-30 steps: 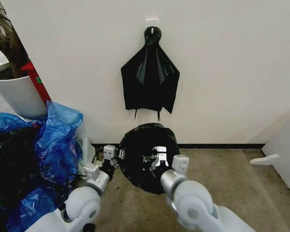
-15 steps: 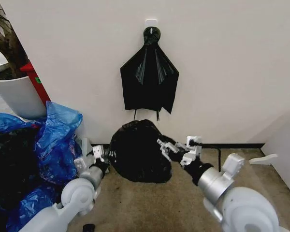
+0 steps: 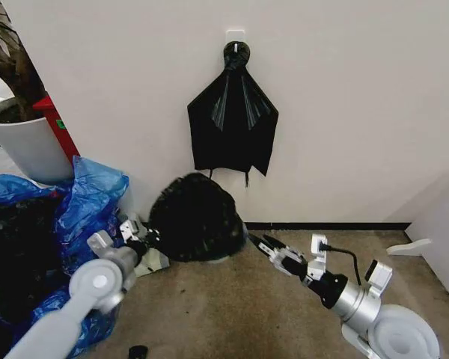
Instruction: Place the garbage bag over the trash bin.
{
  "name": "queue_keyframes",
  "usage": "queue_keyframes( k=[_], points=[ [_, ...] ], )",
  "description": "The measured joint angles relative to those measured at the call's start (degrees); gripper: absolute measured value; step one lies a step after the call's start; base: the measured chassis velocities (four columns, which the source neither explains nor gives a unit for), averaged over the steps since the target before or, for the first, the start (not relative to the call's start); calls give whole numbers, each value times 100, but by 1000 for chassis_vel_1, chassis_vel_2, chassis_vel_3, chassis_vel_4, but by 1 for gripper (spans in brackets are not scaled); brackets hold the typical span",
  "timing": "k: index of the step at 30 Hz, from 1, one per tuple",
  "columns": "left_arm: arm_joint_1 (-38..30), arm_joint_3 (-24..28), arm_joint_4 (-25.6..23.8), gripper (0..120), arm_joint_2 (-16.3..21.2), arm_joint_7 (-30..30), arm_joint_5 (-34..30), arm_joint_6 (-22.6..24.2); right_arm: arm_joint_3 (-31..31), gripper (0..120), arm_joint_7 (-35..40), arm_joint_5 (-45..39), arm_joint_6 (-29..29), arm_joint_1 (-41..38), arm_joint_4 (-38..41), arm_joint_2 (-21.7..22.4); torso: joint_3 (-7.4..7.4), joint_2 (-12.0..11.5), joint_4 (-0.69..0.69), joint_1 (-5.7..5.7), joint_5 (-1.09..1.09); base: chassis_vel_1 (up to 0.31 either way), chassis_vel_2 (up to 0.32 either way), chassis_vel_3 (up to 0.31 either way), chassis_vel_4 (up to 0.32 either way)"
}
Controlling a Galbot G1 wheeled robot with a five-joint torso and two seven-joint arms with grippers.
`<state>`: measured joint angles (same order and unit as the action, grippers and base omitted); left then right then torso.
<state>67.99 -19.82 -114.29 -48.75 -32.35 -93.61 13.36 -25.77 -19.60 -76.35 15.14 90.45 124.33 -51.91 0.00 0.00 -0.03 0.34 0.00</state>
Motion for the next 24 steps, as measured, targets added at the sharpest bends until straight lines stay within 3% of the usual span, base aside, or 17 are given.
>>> queue_keyframes(
  k=[4, 9, 19, 24],
  points=[
    [16, -8, -44, 0, 9, -1, -34, 9, 147, 100, 24, 129, -17, -147, -264, -188, 0, 0, 1, 0, 2, 0, 0, 0, 0],
    [-33, 144, -146, 0, 6, -17, -40, 10, 347, 100, 607, 406, -1, -471, -356, -524, 1, 0, 2, 0, 1, 0, 0, 0, 0],
    [-79, 334, -253, 0, -32, -51, 44, -13, 451, 100, 1061, 532, 3, -439, -308, -636, 0, 0, 1, 0, 0, 0, 0, 0, 0],
    [-57, 352, -308, 0, -29, -53, 61, -17, 441, 83, 1082, 525, 3, -423, -266, -646, 0, 0, 2, 0, 0, 0, 0, 0, 0]
  ],
)
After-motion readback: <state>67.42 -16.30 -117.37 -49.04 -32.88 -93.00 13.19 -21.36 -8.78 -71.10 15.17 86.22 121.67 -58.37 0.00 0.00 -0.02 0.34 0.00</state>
